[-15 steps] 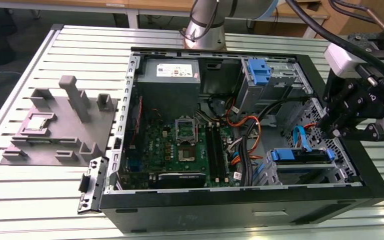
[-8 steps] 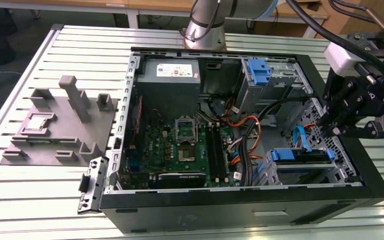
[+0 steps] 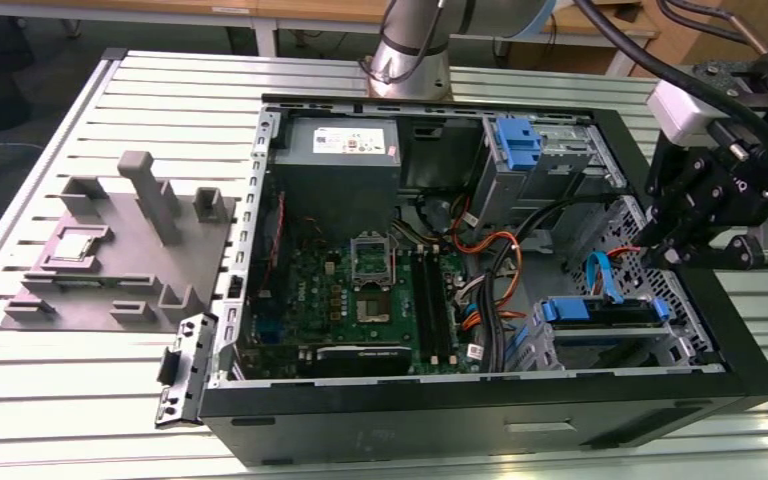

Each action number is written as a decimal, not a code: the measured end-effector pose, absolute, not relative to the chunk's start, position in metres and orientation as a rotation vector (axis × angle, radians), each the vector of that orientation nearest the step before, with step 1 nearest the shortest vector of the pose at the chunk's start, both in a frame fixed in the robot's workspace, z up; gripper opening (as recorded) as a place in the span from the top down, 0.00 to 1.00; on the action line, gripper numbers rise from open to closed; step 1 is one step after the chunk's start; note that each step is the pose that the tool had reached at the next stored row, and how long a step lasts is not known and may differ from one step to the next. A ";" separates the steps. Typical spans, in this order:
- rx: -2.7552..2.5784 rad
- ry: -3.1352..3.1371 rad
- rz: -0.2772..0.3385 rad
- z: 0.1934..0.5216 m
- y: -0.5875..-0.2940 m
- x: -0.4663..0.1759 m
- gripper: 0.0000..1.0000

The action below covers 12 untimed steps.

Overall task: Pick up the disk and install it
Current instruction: 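Insert the second disk wire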

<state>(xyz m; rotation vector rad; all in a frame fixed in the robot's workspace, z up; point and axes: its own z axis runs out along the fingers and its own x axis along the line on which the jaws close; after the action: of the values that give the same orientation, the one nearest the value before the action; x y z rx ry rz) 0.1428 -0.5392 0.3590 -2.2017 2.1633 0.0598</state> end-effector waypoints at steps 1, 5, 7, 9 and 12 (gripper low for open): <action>-2.202 2.163 0.060 0.359 -0.539 0.143 0.71; -2.201 2.163 0.060 0.358 -0.536 0.148 0.71; -2.201 2.163 0.061 0.357 -0.535 0.150 0.71; -2.201 2.163 0.060 0.357 -0.534 0.152 0.71; -2.201 2.163 0.061 0.356 -0.533 0.156 0.71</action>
<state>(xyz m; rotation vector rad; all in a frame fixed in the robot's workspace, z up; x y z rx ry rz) 0.1559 -0.5332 0.3557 -2.2013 2.1630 0.0606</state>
